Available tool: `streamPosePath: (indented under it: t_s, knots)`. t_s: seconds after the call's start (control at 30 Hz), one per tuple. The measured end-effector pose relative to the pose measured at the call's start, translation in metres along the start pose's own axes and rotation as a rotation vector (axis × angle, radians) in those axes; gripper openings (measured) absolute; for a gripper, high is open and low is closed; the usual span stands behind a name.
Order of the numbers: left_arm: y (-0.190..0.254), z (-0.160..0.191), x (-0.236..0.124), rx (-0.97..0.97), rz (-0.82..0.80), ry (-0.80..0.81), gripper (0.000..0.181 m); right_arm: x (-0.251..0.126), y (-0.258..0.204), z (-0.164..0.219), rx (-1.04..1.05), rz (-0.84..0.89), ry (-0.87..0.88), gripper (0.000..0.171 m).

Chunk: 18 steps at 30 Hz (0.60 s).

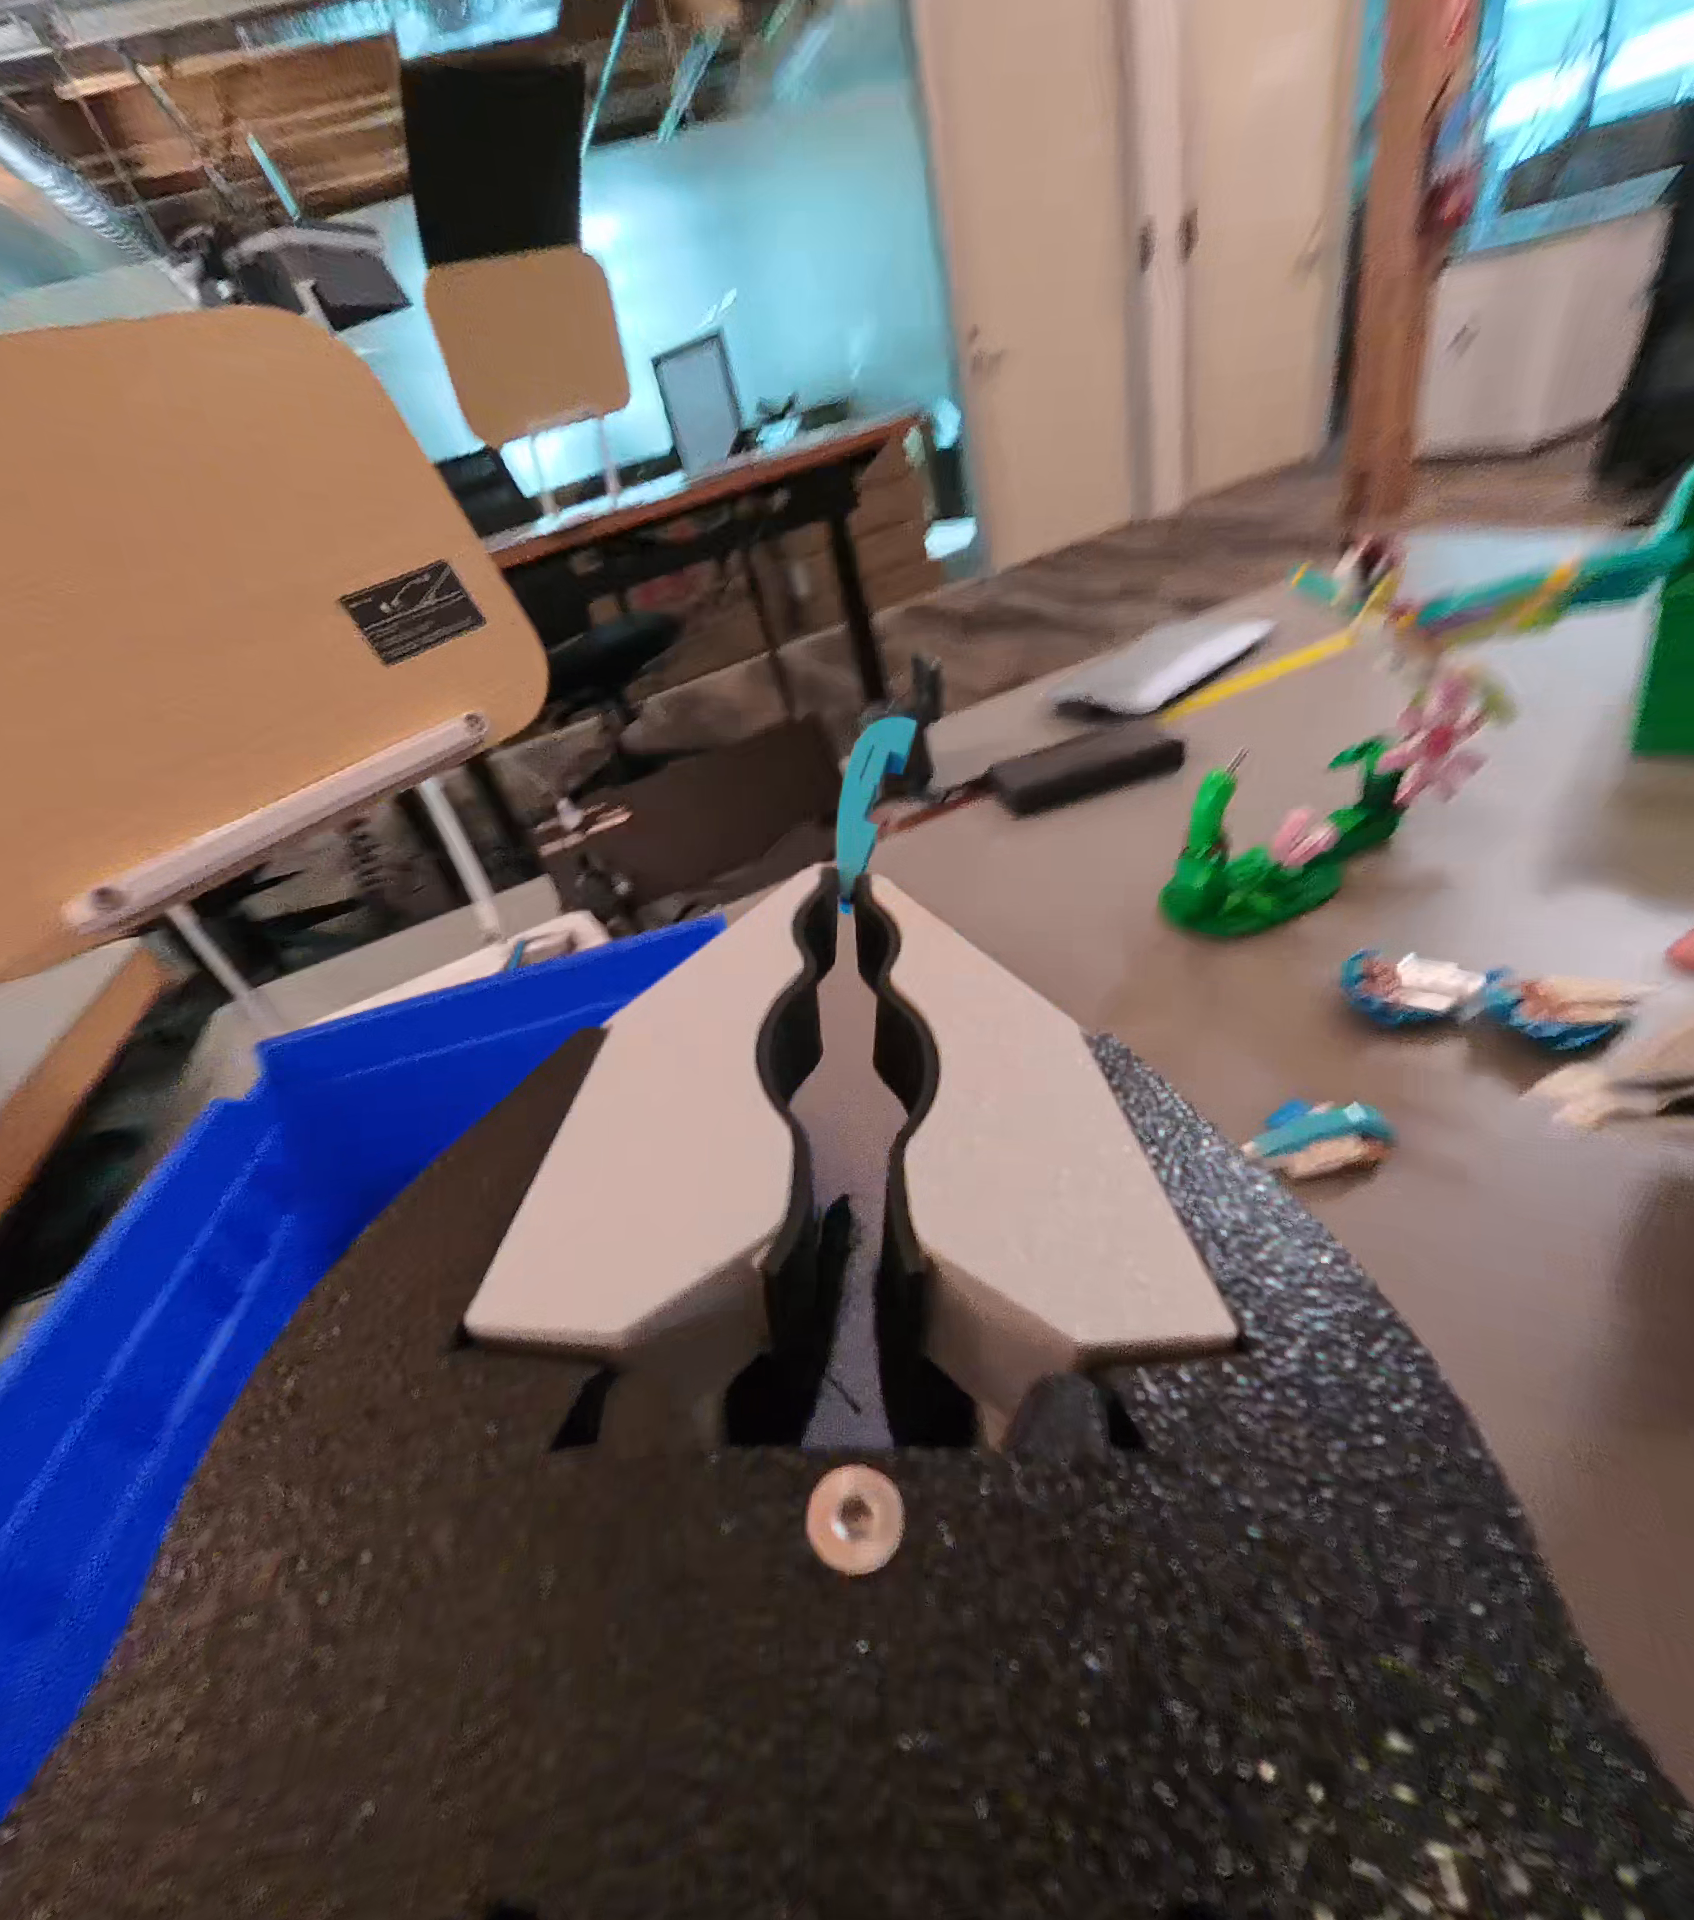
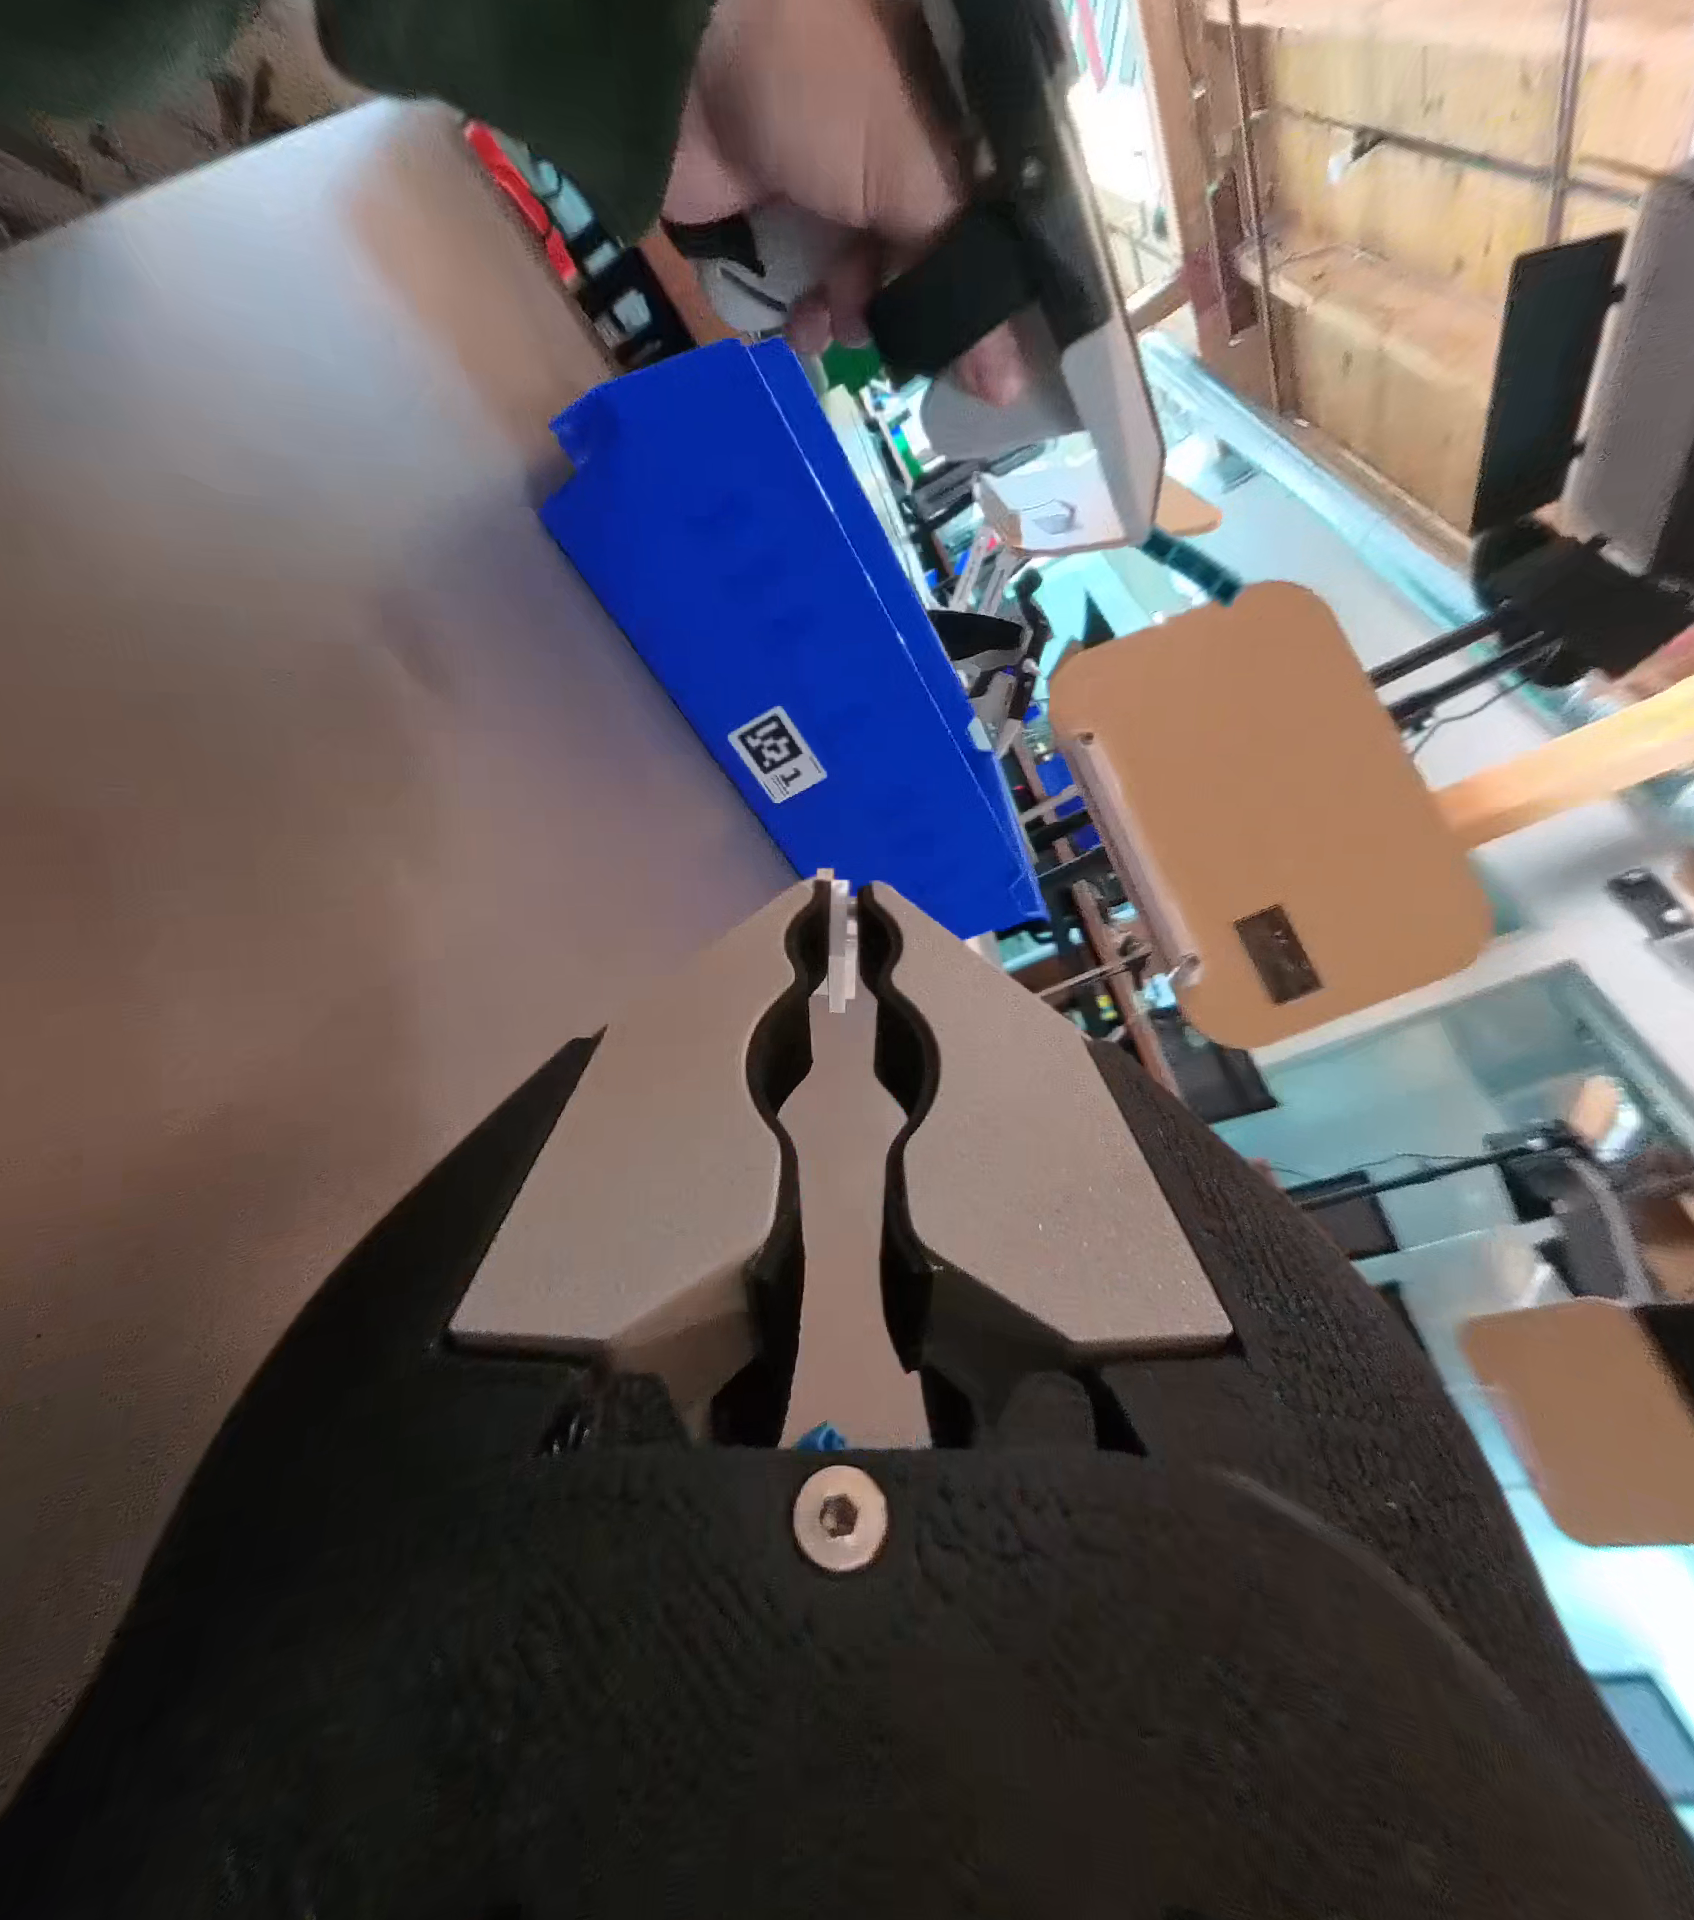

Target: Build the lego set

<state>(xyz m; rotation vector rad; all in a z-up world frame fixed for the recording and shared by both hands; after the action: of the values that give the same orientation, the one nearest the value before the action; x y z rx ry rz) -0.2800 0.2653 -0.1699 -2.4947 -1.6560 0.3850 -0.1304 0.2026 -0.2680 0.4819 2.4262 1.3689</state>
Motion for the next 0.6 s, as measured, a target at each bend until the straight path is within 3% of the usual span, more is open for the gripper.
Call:
streamPosePath:
  t_s: [0.1,0.23,0.4,0.5,0.6]
  knots:
    - [-0.003,0.005,0.0,-0.058,0.048,0.021,0.0,0.005,-0.01,0.003,-0.074,-0.01,-0.045,0.002]
    - [0.006,0.01,0.006,0.015,0.055,-0.013,0.0,0.01,-0.018,0.016,-0.068,-0.06,-0.102,0.002]
    - [-0.002,0.015,0.007,0.046,-0.017,-0.043,0.0,0.012,-0.021,0.021,-0.062,-0.079,-0.121,0.003]
    - [-0.003,0.009,0.003,0.008,0.007,-0.003,0.0,0.008,-0.007,0.014,-0.051,0.006,-0.08,0.002]
    - [0.003,0.007,0.003,-0.006,0.05,0.008,0.0,0.002,0.007,0.006,-0.204,0.155,-0.079,0.002]
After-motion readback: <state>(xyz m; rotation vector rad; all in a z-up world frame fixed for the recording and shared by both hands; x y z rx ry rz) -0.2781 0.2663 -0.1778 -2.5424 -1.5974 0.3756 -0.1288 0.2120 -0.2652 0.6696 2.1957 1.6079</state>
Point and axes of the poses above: each gripper's, where its closed fingertips meet, x out along the fingers, z out of its underside, y = z × x across the jaws, the point moved 1 cm from there along -x, back along the fingers, and after that the axes turned 7 degrees about -y, right-handed, at the moved point
